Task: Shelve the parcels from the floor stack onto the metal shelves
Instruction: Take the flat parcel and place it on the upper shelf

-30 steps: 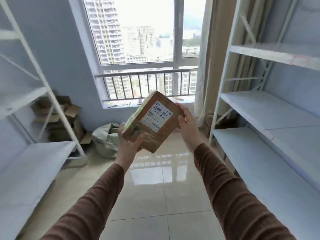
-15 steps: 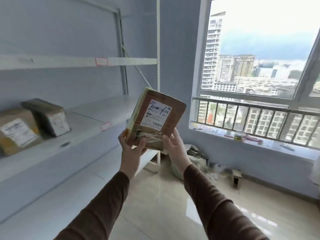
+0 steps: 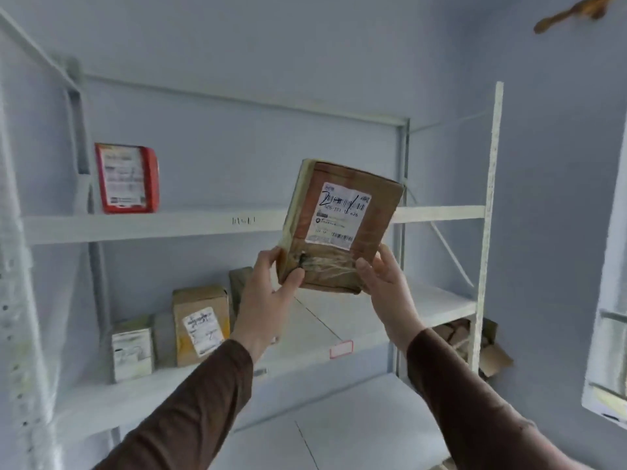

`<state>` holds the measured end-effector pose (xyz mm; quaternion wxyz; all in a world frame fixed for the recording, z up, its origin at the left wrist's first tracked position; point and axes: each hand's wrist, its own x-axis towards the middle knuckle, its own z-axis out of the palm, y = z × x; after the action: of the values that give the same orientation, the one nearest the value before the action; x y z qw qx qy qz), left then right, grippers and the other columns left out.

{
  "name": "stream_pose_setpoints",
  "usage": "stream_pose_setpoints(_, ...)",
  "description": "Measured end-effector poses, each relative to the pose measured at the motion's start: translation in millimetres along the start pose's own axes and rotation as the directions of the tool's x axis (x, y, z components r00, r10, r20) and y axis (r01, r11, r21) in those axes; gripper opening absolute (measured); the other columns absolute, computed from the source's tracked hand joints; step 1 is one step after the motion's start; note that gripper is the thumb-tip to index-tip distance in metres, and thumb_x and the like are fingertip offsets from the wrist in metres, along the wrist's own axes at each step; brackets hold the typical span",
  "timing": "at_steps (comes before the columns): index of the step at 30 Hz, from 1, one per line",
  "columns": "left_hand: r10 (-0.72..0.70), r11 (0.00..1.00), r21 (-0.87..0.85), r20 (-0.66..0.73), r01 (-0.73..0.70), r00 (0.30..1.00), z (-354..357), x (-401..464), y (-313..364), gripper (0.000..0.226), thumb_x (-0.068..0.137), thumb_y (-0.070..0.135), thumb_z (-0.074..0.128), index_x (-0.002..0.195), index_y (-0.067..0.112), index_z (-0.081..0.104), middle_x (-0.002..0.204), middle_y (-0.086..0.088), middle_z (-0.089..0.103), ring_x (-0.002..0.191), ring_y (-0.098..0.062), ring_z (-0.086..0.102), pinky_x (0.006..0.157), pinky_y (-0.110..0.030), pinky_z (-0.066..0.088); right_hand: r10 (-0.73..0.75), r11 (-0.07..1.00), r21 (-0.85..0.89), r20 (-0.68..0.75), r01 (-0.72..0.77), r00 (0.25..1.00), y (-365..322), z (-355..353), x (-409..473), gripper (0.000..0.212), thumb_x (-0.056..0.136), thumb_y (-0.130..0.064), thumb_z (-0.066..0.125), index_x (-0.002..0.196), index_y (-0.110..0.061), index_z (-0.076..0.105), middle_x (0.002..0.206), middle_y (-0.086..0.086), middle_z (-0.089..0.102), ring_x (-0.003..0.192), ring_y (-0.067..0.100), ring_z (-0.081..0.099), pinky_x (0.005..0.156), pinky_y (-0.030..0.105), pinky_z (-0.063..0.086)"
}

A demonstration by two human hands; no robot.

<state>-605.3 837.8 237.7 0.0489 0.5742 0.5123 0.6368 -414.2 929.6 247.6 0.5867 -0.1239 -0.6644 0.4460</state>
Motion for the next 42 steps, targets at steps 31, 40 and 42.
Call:
stream_pose_setpoints(31,-0.177,0.727,0.67,-0.029,0.15,0.984,-223,232,-52,0.044,0.087,0.047,0.075,0.114,0.018,0.057,0.111,0.003,0.071,0.101,-0.015,0.067,0.091,-0.038,0.055,-0.059,0.935,-0.316,0.309,0.161,0.949,76,218,268,0.021,0.106,-0.022,0.048,0.122,-0.033,0.057,0.109,-0.004,0.075,0.1,0.019,0.072,0.089,0.052,0.058)
stream_pose_setpoints(40,-0.19,0.635,0.757,-0.045,0.157,0.981,-224,250,-68,0.043,0.089,0.048,0.073,0.112,0.017,0.054,0.11,-0.001,0.067,0.099,-0.02,0.065,0.089,-0.046,0.056,-0.041,0.925,-0.343,0.34,0.164,0.94,97,224,291,0.023,0.104,-0.024,0.051,0.126,-0.032,0.055,0.104,-0.004,0.076,0.098,0.021,0.072,0.089,0.051,0.058)
stream_pose_setpoints(42,-0.191,0.627,0.763,-0.045,0.157,0.98,-222,251,-67,0.044,0.089,0.048,0.072,0.113,0.016,0.054,0.11,-0.001,0.066,0.099,-0.019,0.064,0.088,-0.043,0.056,-0.033,0.932,-0.327,0.344,0.153,0.938,99,225,294,0.023,0.103,-0.025,0.051,0.124,-0.034,0.055,0.102,-0.004,0.077,0.098,0.024,0.073,0.089,0.054,0.058)
